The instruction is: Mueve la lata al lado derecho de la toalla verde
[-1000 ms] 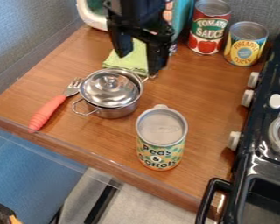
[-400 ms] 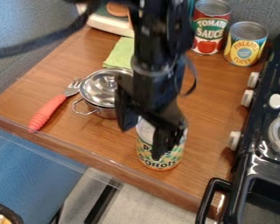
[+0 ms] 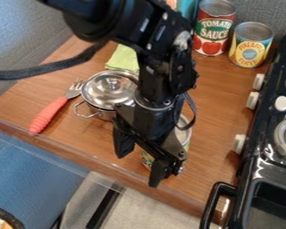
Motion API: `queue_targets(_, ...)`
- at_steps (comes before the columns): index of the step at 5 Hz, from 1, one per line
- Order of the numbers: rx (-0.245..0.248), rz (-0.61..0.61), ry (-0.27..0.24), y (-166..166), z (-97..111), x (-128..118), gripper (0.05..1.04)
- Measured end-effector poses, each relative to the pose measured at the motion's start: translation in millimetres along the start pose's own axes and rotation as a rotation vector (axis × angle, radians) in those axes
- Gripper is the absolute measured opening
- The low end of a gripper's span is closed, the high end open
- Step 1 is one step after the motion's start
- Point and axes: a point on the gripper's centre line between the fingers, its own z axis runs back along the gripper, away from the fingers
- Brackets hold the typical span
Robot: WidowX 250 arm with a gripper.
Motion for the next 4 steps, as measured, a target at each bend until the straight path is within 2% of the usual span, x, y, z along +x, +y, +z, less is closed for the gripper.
queue_targets(1,0.006,0.024,0.014,7,-9,8,1.001)
queue_targets(4,-0.029,0.223,-0.026,49,-12,74,1.001)
